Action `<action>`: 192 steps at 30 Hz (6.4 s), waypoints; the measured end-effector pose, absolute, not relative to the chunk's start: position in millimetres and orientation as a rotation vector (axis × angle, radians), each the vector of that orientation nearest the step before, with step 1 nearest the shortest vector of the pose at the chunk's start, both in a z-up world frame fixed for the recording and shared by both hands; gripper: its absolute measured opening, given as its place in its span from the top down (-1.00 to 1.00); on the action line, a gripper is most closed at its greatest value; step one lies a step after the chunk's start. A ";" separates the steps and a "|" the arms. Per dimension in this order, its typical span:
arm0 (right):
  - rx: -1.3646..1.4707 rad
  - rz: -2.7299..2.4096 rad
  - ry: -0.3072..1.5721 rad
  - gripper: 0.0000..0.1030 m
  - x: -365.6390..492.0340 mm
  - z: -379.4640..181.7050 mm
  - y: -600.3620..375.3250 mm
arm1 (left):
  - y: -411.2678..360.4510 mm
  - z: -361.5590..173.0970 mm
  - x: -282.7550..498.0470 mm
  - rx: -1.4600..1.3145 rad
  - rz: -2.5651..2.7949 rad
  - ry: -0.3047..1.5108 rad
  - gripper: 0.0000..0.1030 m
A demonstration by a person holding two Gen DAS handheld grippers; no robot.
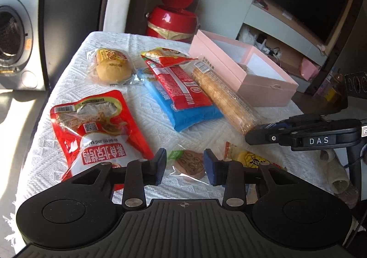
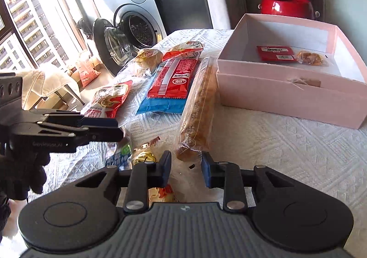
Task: Organize snacks
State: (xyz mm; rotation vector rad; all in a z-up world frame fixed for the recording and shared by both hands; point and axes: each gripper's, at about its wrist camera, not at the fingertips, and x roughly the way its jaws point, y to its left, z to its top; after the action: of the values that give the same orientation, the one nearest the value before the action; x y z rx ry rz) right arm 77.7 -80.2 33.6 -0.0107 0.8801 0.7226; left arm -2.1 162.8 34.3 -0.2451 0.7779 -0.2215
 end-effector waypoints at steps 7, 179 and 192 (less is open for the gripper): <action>-0.074 0.781 0.881 0.24 75.9 34.4 -61.1 | 180.1 41.8 -22.0 -0.495 -0.114 0.828 0.23; -0.075 0.576 0.741 -0.10 33.3 50.8 -133.1 | 88.6 42.7 112.1 -0.065 0.062 0.662 0.18; -0.060 0.465 0.713 -0.59 39.1 13.5 -154.2 | 87.4 24.0 104.6 0.099 0.163 0.651 0.04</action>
State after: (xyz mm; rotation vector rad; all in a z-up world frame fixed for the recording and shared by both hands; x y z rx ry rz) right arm 39.1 -154.2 13.5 -0.0595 0.7132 0.4649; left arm 104.6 87.4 24.0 0.0989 0.6509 0.1631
